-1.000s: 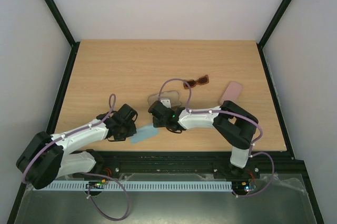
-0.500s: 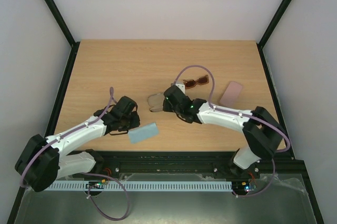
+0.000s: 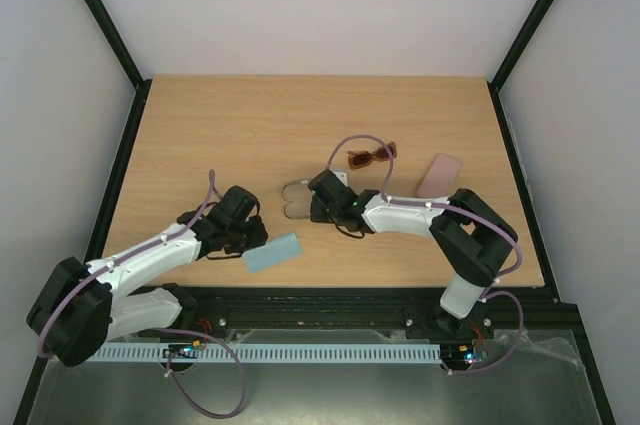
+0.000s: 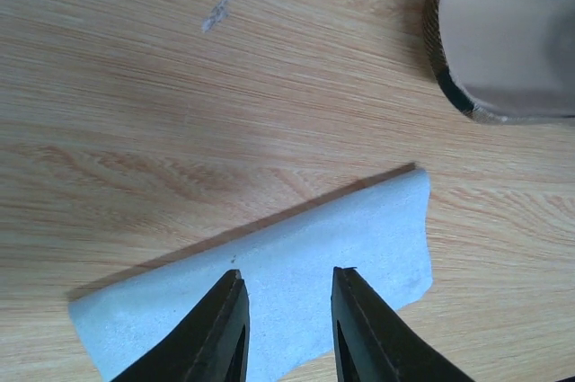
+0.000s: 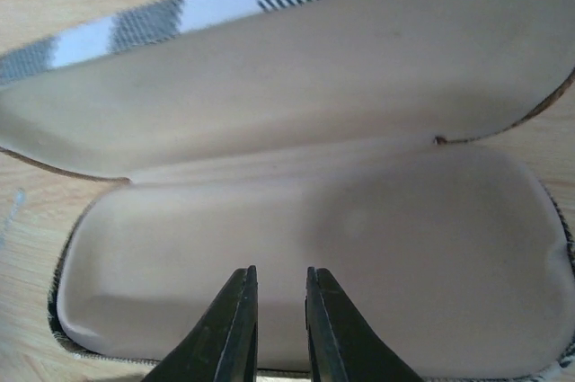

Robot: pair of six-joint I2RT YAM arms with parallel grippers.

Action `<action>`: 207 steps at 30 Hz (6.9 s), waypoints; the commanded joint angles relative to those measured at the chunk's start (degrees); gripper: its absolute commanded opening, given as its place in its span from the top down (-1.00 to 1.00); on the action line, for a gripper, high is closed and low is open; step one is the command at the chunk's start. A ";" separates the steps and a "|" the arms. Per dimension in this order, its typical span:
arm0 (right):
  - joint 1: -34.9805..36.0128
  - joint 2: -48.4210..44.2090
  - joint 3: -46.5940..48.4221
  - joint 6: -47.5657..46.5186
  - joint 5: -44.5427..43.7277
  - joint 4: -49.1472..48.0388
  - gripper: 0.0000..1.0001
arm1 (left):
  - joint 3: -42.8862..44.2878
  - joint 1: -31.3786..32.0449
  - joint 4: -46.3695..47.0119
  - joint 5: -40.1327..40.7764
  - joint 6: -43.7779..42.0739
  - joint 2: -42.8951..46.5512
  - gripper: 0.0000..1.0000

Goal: Organize the sunglasses
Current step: Adjust the sunglasses case at the center of the board, then pick up the glasses cleaning cloth from the center of the board, then place the glasses cleaning cloth in the sunglasses case.

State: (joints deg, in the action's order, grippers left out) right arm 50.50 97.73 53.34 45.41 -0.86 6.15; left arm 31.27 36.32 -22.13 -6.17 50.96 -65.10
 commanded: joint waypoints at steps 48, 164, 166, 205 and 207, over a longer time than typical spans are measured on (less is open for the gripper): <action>3.51 -7.66 5.83 -2.24 -6.29 9.64 0.07 | -8.61 -0.36 -12.01 0.64 12.13 9.69 -0.03; 1.20 -1.18 4.77 3.19 -12.84 13.54 0.97 | 33.77 -2.11 -5.18 -2.57 -15.85 -32.34 0.96; 1.24 -0.34 4.43 3.27 -12.40 13.34 0.97 | 33.42 -2.08 -5.09 -3.00 -16.02 -33.22 0.96; 1.21 -2.99 -6.71 2.16 -17.03 1.10 0.97 | 25.95 0.32 -1.01 -2.20 -14.95 -37.07 0.96; 1.24 -2.98 -6.08 2.51 -17.28 2.52 0.95 | 26.01 0.42 -1.03 -2.05 -14.86 -37.28 0.96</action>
State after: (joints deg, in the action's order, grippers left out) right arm 52.03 95.35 47.07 47.83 -14.48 7.46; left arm 58.00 36.38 -22.76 -9.50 36.03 -101.25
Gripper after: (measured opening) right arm 0.015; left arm 0.022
